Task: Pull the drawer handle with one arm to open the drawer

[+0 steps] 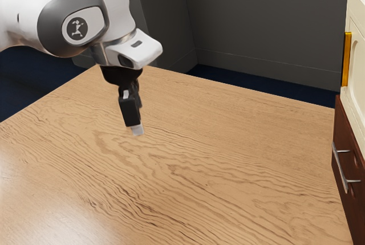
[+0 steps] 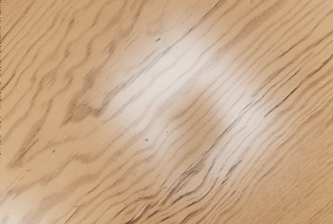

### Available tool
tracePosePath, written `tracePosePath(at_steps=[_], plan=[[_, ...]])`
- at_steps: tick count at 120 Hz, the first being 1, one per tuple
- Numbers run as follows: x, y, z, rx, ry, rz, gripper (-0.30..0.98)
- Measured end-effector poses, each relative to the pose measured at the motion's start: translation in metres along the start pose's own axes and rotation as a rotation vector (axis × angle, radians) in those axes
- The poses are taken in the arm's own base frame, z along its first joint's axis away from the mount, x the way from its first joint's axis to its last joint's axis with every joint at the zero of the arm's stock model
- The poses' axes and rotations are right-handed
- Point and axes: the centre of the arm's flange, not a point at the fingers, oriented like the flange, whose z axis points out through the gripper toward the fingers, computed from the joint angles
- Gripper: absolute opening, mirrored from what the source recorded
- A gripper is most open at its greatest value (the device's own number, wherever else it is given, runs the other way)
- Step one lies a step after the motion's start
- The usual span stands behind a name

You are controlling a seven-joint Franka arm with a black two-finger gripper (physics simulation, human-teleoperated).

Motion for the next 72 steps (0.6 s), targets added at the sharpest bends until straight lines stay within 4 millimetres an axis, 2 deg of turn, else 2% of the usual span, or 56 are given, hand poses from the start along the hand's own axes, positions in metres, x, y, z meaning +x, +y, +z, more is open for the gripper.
tracePosePath(at_steps=[20, 32, 53, 64, 72], plan=[[0.002, 0.000, 0.000, 0.008, 0.006, 0.035, 0.69], [0.014, -0.008, 0.022, -0.022, -0.015, 0.083, 0.69], [0.028, -0.012, 0.032, -0.036, -0.010, 0.344, 0.69], [0.036, -0.008, 0.036, -0.039, -0.012, 0.501, 0.69], [0.050, 0.001, 0.043, -0.048, -0.011, 0.625, 0.68]])
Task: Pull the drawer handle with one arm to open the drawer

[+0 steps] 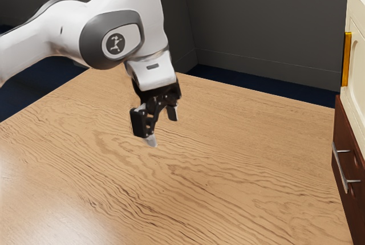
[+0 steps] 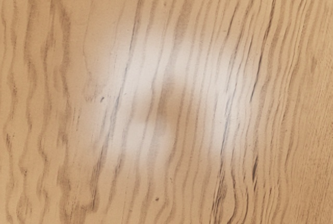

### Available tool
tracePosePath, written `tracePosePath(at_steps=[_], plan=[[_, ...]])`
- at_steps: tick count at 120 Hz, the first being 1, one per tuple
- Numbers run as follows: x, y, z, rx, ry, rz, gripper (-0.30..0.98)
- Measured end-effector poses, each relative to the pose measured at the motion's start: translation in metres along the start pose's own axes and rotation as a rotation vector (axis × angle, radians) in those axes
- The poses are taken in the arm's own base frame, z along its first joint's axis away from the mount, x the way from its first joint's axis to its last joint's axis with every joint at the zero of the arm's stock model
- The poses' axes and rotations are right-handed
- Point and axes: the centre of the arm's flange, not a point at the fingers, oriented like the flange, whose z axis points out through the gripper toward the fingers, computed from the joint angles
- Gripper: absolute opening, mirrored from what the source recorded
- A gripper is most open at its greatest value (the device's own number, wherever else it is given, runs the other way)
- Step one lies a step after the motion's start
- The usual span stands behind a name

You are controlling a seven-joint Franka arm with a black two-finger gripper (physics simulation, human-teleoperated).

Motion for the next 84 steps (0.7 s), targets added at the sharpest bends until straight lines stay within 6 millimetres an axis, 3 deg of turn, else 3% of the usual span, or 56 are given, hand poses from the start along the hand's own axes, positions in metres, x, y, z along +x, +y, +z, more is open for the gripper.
tracePosePath(at_steps=[10, 22, 30, 37, 52, 72, 84], plan=[[0.048, 0.007, 0.005, 0.004, 0.040, 0.199, 0.68], [0.120, 0.030, 0.001, 0.039, 0.088, 0.456, 0.67], [0.150, 0.042, 0.000, 0.060, 0.115, 0.584, 0.66], [0.156, 0.040, -0.002, 0.083, 0.132, 0.651, 0.66], [0.149, 0.018, -0.009, 0.149, 0.174, 0.735, 0.62], [0.185, 0.020, -0.015, 0.221, 0.219, 0.908, 0.51], [0.193, 0.005, -0.004, 0.251, 0.264, 0.963, 0.47]])
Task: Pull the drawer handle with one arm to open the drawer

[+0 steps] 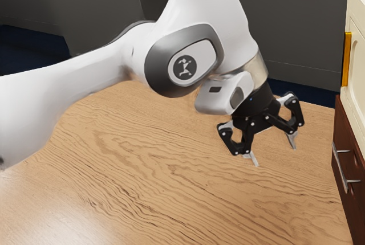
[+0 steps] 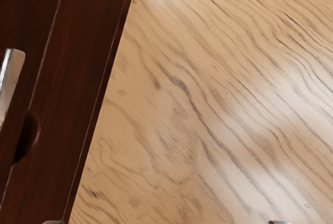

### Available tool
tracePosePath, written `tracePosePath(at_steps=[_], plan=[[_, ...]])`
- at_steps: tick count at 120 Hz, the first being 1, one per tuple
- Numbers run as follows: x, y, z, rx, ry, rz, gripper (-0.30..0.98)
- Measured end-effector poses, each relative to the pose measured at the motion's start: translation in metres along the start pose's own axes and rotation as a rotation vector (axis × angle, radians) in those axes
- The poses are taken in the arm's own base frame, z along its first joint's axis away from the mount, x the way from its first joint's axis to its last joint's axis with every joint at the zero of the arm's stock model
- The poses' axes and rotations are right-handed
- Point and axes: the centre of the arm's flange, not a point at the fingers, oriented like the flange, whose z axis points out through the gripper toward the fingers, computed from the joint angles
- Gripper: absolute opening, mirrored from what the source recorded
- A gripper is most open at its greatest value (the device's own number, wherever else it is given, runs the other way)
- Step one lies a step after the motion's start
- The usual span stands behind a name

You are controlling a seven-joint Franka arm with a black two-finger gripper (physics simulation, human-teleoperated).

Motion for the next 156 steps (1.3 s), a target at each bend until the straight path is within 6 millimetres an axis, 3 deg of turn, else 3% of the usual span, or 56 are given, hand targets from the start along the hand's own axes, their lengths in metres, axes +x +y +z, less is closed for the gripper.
tracePosePath(at_steps=[46, 79, 107, 126, 156], plan=[[0.004, -0.044, 0.026, 0.161, 0.054, 0.205, 0.41], [0.002, -0.053, 0.053, 0.180, 0.081, 0.278, 0.23], [-0.007, -0.053, 0.076, 0.180, 0.107, 0.300, 0.12], [-0.012, -0.047, 0.078, 0.175, 0.103, 0.309, 0.10], [-0.012, -0.017, 0.072, 0.125, 0.073, 0.307, 0.07]])
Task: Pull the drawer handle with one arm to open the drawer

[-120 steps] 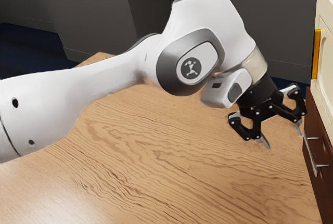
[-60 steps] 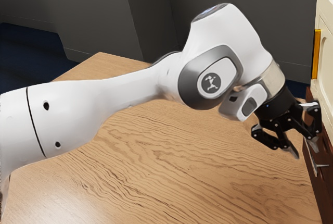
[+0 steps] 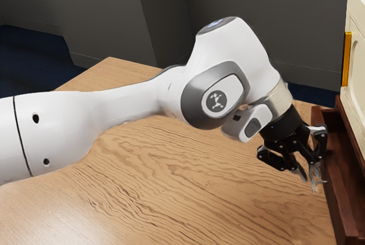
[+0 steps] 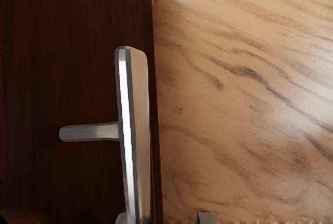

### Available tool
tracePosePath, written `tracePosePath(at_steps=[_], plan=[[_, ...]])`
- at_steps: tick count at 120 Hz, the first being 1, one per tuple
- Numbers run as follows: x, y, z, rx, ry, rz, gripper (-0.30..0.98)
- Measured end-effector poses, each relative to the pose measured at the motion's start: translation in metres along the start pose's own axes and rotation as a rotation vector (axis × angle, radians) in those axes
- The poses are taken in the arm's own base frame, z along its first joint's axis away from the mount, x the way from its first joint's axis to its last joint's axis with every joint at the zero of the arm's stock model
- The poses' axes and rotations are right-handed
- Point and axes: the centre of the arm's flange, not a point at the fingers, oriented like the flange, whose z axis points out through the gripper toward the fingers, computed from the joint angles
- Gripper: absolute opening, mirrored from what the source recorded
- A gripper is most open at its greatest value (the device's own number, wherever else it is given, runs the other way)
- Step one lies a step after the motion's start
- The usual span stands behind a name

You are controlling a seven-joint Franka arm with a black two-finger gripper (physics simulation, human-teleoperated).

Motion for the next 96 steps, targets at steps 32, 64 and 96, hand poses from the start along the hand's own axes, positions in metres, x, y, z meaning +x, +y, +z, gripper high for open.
tracePosePath(at_steps=[32, 64, 96], plan=[[0.005, 0.031, -0.015, -0.035, -0.023, -0.029, 0.04], [0.008, 0.059, -0.040, -0.043, -0.054, -0.075, 0.04], [0.011, 0.083, -0.051, -0.051, -0.067, -0.109, 0.05]])
